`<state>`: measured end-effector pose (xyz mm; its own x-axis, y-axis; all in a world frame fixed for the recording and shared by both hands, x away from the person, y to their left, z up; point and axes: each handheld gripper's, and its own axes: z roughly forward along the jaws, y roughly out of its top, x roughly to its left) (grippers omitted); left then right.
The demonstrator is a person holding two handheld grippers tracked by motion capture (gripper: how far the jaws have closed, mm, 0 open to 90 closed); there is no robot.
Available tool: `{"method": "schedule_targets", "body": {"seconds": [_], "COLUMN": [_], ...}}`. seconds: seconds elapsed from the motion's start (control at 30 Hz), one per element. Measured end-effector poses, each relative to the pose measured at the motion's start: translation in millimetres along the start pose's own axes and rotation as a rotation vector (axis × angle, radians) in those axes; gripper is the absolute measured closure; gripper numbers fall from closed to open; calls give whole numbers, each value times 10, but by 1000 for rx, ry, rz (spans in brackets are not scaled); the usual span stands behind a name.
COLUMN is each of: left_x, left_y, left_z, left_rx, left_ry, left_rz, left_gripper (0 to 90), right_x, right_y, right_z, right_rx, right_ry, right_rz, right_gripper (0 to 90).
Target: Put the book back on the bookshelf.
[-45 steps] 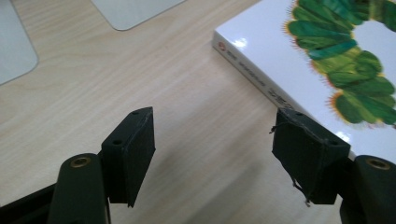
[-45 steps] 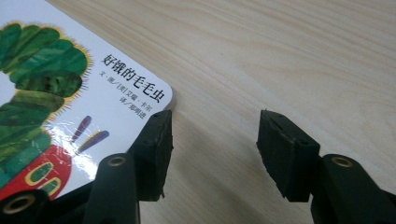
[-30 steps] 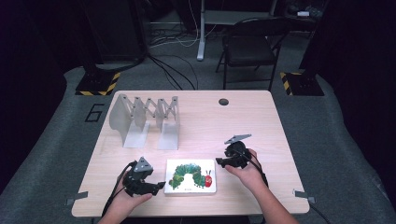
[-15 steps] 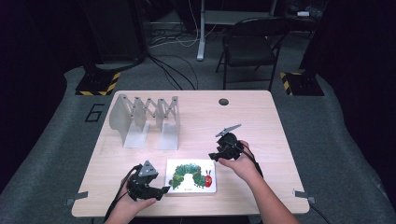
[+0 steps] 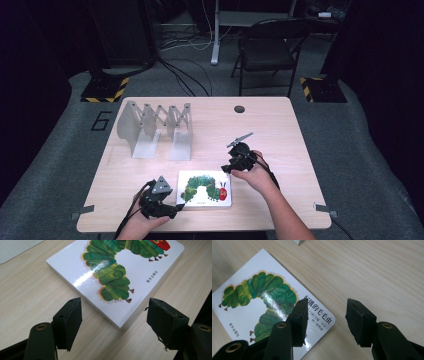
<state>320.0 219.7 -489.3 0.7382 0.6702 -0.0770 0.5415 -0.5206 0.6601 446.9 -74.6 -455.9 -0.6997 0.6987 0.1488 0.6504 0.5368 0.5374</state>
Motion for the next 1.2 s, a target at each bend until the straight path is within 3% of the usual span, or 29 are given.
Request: {"method": "schedule_targets", "body": {"seconds": [0.17,0.37,0.57,0.77,0.9,1.2], "left_x": [-21,-87,-127,-122,-148,-156], "left_y": [-29,-56,-74,-77,-91,-116], "left_z": [37,126,214,234,244,275], "left_rx": [7,39,46,40,38,34], "left_ry": [-8,-16,14,40,52,70], "left_rz": [16,36,44,50,38,42], "left_gripper": [276,255,247,245,243,240], "right_x": [2,-7,-31,-49,-66,-54], "right_y": [-11,-50,-89,-112,-115,-114], "right_z": [10,75,193,253,299,379], "right_rx": [3,15,49,49,76,94], "right_ry": [25,37,40,55,57,81], "right_rz": [-1,18,37,72,81,76], "right_gripper": [517,447,416,417,418,419]}}
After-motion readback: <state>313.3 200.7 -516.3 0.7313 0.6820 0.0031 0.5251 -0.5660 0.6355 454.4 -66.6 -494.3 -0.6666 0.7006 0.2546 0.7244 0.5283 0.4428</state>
